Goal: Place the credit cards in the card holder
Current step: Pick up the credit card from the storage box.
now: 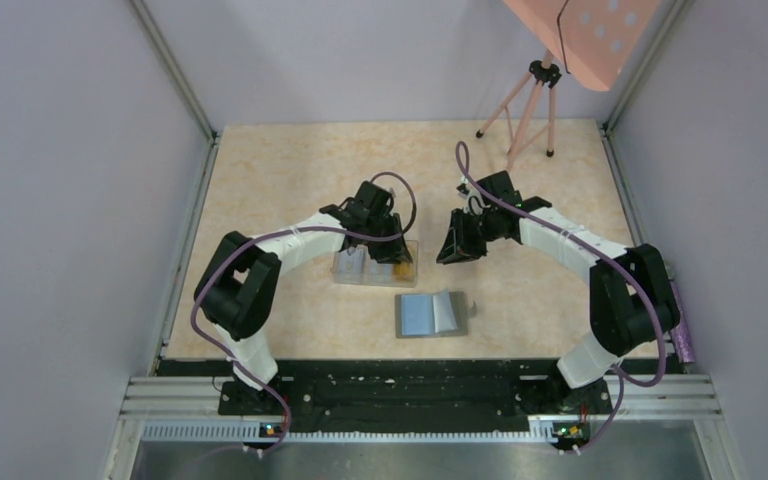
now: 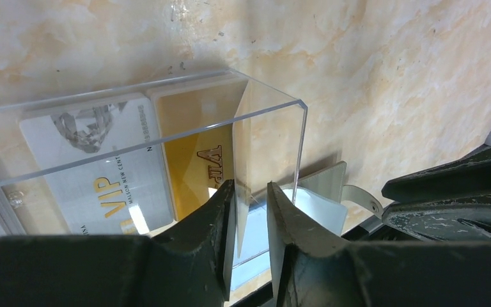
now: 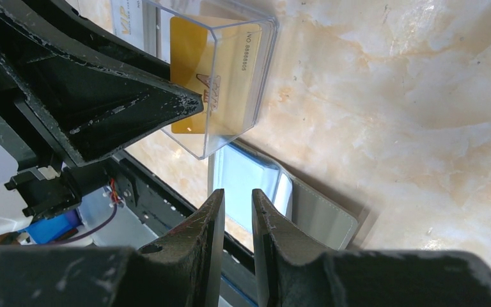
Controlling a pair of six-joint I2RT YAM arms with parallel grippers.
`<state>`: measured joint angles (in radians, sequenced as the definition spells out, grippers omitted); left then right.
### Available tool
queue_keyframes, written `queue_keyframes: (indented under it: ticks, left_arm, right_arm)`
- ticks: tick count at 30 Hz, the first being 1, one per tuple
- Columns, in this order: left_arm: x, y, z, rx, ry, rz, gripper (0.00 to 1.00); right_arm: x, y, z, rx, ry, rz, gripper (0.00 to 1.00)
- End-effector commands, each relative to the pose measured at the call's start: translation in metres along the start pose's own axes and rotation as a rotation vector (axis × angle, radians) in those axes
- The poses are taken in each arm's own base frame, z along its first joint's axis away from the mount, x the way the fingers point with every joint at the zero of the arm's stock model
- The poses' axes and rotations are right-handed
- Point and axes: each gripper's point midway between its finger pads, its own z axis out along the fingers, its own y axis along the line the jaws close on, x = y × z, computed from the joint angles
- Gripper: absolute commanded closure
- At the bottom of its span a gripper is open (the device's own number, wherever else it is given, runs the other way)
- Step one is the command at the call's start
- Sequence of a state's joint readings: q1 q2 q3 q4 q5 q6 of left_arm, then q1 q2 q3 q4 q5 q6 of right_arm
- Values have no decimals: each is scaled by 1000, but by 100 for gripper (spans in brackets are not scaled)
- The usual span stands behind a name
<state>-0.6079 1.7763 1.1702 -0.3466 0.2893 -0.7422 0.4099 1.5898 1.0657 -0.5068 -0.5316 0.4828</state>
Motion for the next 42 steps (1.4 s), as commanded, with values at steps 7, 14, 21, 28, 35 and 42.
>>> queue_keyframes:
  ticks: [7, 14, 21, 28, 35, 42]
  left_arm:
    - [-10, -6, -11, 2, -36, 23, 100]
    - [-31, -31, -57, 31, -146, 59, 100]
    - [-28, -51, -113, 150, -274, 94, 100]
    - [-1, -86, -135, 446, -228, 76, 100]
    - [13, -110, -144, 639, -167, 91, 100]
    - [17, -115, -147, 693, -149, 78, 100]
  right_arm:
    - [-4, 4, -5, -21, -15, -24, 78]
    - [-11, 16, -14, -51, -41, -49, 68]
    - [-16, 34, -28, -206, -107, -49, 37]
    - [-2, 73, -53, -513, -96, -115, 32]
    - [10, 99, -75, -728, -102, -127, 36]
    - [13, 108, -83, -797, -111, -98, 46]
